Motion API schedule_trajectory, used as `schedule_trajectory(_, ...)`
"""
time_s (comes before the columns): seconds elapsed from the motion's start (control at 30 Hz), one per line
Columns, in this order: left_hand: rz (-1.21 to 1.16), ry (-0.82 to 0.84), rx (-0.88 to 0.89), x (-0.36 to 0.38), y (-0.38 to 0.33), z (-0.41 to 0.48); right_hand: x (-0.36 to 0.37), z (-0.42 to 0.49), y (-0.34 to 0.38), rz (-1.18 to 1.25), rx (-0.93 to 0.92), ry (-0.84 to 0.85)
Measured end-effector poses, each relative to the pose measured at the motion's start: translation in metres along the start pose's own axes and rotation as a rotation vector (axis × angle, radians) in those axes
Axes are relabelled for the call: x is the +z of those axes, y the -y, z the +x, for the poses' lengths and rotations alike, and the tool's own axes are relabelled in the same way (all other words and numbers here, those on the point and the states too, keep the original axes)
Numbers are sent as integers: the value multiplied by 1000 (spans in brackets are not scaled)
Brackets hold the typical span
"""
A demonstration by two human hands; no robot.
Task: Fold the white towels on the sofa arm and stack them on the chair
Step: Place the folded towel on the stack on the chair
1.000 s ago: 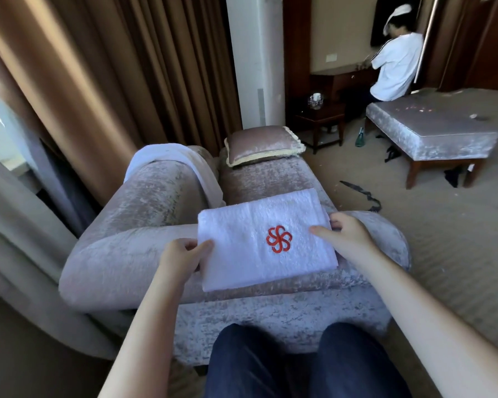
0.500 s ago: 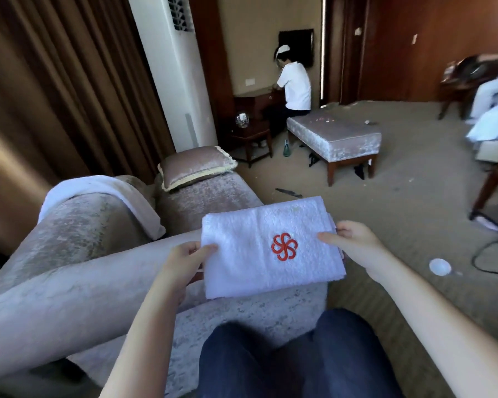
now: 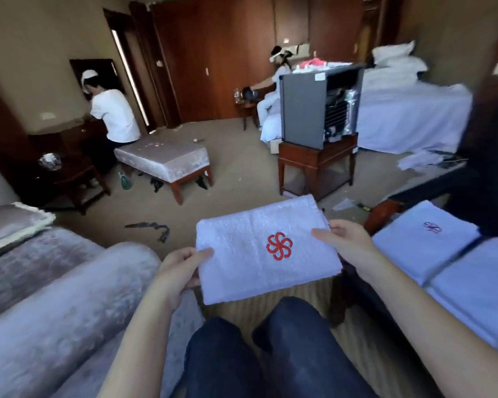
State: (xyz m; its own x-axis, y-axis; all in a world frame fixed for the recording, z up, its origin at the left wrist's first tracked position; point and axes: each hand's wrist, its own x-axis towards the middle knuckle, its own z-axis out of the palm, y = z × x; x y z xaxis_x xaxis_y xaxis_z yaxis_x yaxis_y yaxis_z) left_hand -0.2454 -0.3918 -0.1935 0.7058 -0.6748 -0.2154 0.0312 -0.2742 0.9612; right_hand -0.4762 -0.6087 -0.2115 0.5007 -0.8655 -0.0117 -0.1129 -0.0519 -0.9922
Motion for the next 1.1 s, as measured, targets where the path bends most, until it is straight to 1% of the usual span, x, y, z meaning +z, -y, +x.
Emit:
schedule_trajectory(0.07,14,87,1,32,-1,7,-32,-14,-9,-4,19,-103)
schedule_trajectory(0.17,43,211,7,79,-4,8,-76,-43,-14,-81,35,-223)
schedule_trajectory(0.27,40,330,6,121,-4,4,-113,-71,-25,-65,69,-351)
schedule_trajectory(0.37,48,408,0,159,-2,-2,-142,-96,-39,-89,119,-464)
schedule_trajectory(0.47,37,459,-12,193,-2,-5,-165,-112,-47,-114,152,-535)
schedule_trajectory(0.63,-45,478,-9,235,-13,0,-201,-91,-38,-225,119,-578)
schedule_trajectory(0.73,-86,505,18,259,-21,18,-223,-52,-29,-392,93,-591)
schedule_trajectory(0.8,-98,526,5,277,-25,37,-235,-21,-23,-519,81,-566)
schedule_trajectory(0.9,-106,525,-21,310,-28,69,-258,34,-23,-620,93,-506)
schedule_trajectory(1.0,-107,516,-24,348,-32,96,-283,91,-33,-717,128,-461)
schedule_trajectory(1.1,-98,511,-71,385,-26,120,-306,140,-51,-826,165,-408)
